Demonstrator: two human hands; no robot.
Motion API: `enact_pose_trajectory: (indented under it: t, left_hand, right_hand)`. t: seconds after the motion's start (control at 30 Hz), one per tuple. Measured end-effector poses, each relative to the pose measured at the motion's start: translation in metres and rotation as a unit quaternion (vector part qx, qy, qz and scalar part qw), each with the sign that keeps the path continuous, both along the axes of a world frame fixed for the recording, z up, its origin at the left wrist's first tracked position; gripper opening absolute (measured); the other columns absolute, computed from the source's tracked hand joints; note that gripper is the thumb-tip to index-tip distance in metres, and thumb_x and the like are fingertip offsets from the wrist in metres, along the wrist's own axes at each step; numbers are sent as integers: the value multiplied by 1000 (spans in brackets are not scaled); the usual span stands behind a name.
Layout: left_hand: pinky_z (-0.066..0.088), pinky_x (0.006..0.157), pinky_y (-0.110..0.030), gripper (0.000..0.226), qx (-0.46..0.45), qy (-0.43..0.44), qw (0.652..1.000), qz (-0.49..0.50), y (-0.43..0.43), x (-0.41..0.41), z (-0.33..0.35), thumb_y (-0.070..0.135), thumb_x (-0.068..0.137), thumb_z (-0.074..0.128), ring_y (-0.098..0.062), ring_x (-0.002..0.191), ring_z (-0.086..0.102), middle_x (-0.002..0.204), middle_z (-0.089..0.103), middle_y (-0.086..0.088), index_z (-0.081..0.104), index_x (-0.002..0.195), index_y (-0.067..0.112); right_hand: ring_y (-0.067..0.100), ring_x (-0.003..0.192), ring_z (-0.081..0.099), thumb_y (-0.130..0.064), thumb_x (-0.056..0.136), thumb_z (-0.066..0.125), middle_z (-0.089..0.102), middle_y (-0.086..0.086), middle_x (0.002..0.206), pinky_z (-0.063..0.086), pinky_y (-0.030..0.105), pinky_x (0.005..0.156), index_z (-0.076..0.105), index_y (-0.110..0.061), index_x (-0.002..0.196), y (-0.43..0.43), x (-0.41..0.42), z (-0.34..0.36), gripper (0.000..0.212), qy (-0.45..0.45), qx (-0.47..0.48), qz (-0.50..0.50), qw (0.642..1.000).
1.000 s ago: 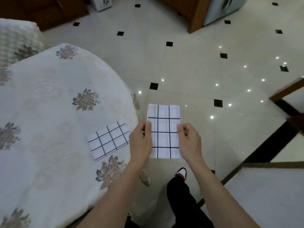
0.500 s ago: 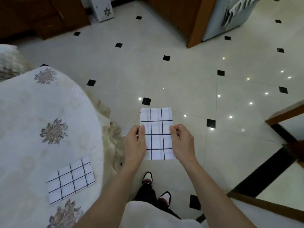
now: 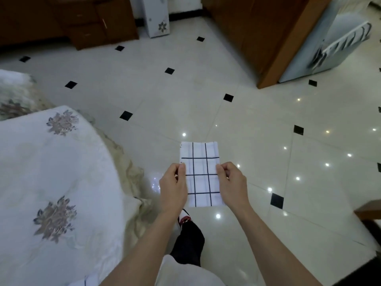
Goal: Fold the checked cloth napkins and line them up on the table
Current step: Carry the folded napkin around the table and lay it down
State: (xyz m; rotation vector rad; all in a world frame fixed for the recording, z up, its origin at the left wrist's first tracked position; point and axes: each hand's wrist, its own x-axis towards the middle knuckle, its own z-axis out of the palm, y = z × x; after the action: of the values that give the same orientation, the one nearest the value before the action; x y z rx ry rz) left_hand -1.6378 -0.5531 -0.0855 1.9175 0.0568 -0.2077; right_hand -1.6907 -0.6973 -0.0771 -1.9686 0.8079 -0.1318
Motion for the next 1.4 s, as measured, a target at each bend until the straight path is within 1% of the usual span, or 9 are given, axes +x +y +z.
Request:
enact_pose_trajectory:
  t: [0.2,0.33,0.57,0.67,0.8,0.97,1.2,1.3,1.4]
  left_hand:
    - [36,52,-17,35,-6,-5,997,79,18,90,9,31,105,46,-3,54,41,57,46,15,47,70,24]
    - [38,55,-17,33,-11,9,987,163,55,125,6,34,105,46,-2,58,47,62,52,14,50,73,26]
    - [45,60,-15,24,-43,19,925,378,133,144,2,29,103,51,-4,67,58,75,63,6,57,83,18]
    - [45,57,-21,24,-36,22,877,479,164,138,2,29,103,51,-11,65,56,75,62,-2,56,82,17]
    - [53,70,-34,21,-32,66,795,602,198,120,-6,34,102,53,-17,79,64,85,66,-1,60,87,21]
    - [42,64,-10,15,-43,98,691,715,211,88,-10,26,101,57,-9,74,55,82,62,2,61,88,18]
    - [46,68,-26,13,-108,151,564,804,224,37,-32,24,99,56,-15,77,58,88,66,-3,61,90,16]
    - [52,79,-39,10,-121,174,535,818,239,13,-44,23,97,57,-21,87,65,92,69,-4,62,89,18]
    - [52,80,-39,9,-122,181,524,824,256,-2,-52,22,96,59,-22,89,65,91,68,-3,61,89,19]
  right_hand:
    - [17,68,57,-30,103,52,66,5,78,40,16,56,58,-17,85,12,118,5,23,-1,3,85,996]
    - [9,60,50,-30,102,52,65,9,76,39,18,55,58,-17,83,46,179,5,23,1,11,176,984]
    - [14,71,62,-32,102,52,67,0,76,45,21,60,58,-20,83,135,260,-4,23,15,4,381,925]
    - [15,67,60,-31,102,53,65,0,72,47,31,62,58,-20,82,183,283,-10,24,25,13,480,877]
    - [11,61,54,-35,101,52,60,-4,66,42,29,59,54,-23,79,246,300,-21,25,46,19,612,789]
    - [9,56,46,-36,101,51,54,-3,61,38,31,56,52,-23,77,300,299,-32,28,61,9,742,668]
    - [9,65,53,-36,101,50,58,-8,70,40,30,59,51,-25,80,361,261,-50,24,81,-58,856,507]
    - [12,69,55,-33,100,52,58,-9,73,38,31,58,49,-25,79,388,240,-61,23,69,-99,878,464]
    - [16,77,58,-30,100,52,60,-7,80,40,34,64,59,-19,89,411,221,-68,17,59,-110,879,459]
